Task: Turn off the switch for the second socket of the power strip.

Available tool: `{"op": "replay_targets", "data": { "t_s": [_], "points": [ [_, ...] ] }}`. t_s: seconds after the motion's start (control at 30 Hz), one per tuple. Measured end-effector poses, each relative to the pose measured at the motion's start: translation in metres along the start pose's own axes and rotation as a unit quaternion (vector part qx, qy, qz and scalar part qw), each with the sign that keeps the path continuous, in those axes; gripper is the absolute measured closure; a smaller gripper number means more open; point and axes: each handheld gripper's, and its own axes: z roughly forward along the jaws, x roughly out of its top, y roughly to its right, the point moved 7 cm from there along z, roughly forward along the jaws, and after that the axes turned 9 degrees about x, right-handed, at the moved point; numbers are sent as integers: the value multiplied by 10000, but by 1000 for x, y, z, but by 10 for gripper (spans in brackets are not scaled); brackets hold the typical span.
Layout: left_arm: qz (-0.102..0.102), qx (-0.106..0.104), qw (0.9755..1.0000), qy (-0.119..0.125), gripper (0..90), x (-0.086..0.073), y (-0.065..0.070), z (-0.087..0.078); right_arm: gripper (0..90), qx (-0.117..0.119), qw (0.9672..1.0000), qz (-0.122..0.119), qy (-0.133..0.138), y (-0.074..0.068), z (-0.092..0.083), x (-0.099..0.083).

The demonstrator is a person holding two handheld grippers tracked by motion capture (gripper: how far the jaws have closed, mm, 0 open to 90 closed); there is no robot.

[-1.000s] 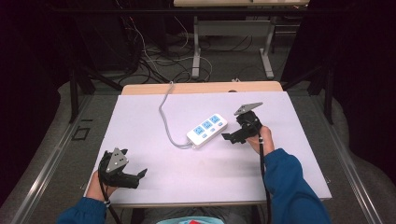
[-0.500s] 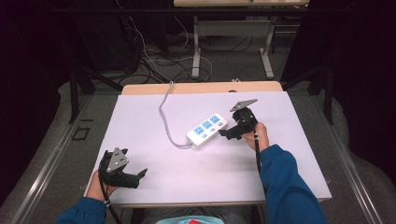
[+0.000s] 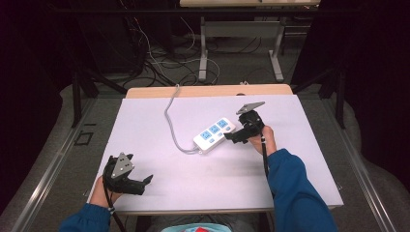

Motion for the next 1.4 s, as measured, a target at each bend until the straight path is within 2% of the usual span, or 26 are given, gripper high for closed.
{"op": "replay_targets", "data": {
  "t_s": [0.03,0.17,0.3,0.33,0.57,0.63,0.67,0.73,0.77,0.83,0.87,0.9,0.97,1.0,1.03,1.07,1.17,1.2,1.23,1.27,1.3,1.33,1.4],
  "points": [
    [14,11,10000,-2,0,0,-1,0,0,-6,10000,-63,1,2,0,1],
    [6,0,10000,-2,0,0,0,0,0,-1,10000,-50,41,1,3,5],
    [15,-10,10000,-4,0,0,0,0,0,24,9999,-110,-85,-1,8,8],
    [6,-10,10000,-14,0,0,0,0,0,18,10000,-83,-24,-3,11,9],
    [26,-29,10000,-14,0,0,1,0,0,-4,9995,-321,-18,-7,21,16],
    [31,-38,10000,3,0,1,1,0,0,18,9996,-282,8,-10,24,18],
    [30,-40,10000,2,0,1,1,1,0,60,9993,-346,-81,-10,24,18],
    [32,-32,10000,-18,0,0,1,1,0,73,9995,-319,-5,-11,29,20],
    [33,-48,10000,-16,0,0,1,0,0,109,9994,-334,-75,-11,30,19],
    [37,-26,10000,10,0,1,0,0,0,100,9995,-314,7,-12,33,20],
    [28,-23,10000,17,0,1,0,0,0,143,9993,-330,-115,-12,33,19],
    [20,-30,10000,16,0,0,0,0,0,86,9994,-336,-37,-12,35,20],
    [29,-36,10000,19,0,0,0,-1,11,174,9993,-336,-31,-15,36,20],
    [26,-38,10000,21,0,1,0,-1,38,191,9991,-347,-155,-15,34,19],
    [40,-30,10000,22,0,1,0,-1,69,203,9990,-360,-141,-15,33,19],
    [39,-34,10000,18,0,1,0,0,97,164,9992,-369,0,-15,34,21],
    [35,-35,10000,16,0,1,0,0,176,163,9993,-328,18,-15,31,21],
    [40,-32,10000,16,0,1,0,0,215,159,9992,-351,-52,-14,30,21],
    [43,-33,10000,13,0,1,0,0,260,115,9991,-342,223,-14,33,23],
    [58,-27,10000,11,0,1,0,0,305,81,9993,-354,107,-13,31,22],
    [54,-42,10000,13,0,1,0,0,389,64,9994,-334,37,-14,30,22],
    [49,-45,10000,11,0,0,0,-1,389,64,9994,-334,37,-14,30,22],
    [42,-51,10000,12,0,0,0,-1,470,26,9994,-340,59,-15,29,22]
  ]
}}
